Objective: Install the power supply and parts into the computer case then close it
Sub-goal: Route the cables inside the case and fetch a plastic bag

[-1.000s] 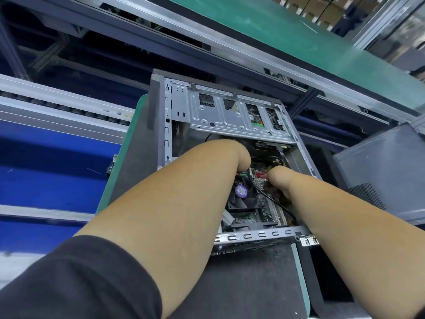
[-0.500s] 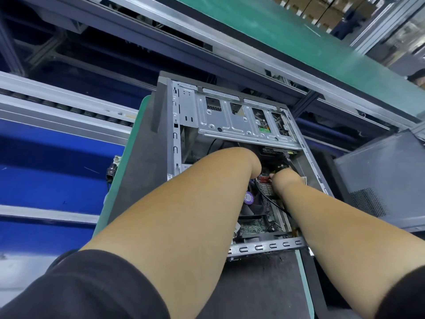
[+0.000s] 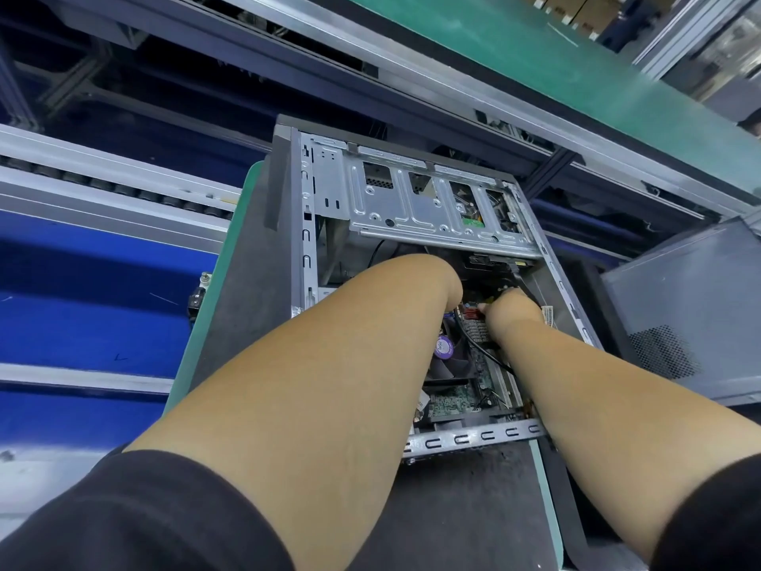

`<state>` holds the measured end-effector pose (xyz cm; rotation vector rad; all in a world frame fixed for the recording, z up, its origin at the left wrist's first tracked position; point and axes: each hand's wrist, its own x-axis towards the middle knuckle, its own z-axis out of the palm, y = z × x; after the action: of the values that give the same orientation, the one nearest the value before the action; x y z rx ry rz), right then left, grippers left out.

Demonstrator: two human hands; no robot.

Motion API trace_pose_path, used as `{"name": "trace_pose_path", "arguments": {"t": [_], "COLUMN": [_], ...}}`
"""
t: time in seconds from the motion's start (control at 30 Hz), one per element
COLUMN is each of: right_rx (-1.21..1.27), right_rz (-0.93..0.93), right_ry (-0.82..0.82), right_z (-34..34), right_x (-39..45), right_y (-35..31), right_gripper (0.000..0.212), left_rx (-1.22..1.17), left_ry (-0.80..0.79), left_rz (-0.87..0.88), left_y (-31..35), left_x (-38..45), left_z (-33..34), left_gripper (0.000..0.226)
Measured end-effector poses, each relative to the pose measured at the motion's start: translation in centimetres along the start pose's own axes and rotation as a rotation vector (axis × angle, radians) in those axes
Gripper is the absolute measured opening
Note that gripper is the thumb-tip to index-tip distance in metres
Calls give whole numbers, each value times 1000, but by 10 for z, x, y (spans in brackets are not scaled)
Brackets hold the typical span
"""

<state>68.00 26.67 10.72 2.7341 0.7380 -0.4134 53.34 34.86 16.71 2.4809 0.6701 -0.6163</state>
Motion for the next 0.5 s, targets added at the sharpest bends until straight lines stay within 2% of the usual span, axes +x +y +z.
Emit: {"name": "trace_pose_path", "arguments": {"t": [0.17,0.2,0.33,0.5], "right_rx": [6,82,109,207], "right_rz": [4,52,78,55], "right_ry": [22,26,61,124], "right_z": [0,1,9,15], "right_x": [0,-3,8,10], "right_y": [1,1,6,9], "right_gripper": [47,46,42,30], "left_rx": [36,32,37,17], "left_ry": [-19,-17,-8,-19], "left_rz": [28,30,31,17], "left_y": [-1,-2,-2,-2], "left_x": [0,2,3,5], "left_z": [1,1,2,4], "left_gripper": [20,22,14,32]}}
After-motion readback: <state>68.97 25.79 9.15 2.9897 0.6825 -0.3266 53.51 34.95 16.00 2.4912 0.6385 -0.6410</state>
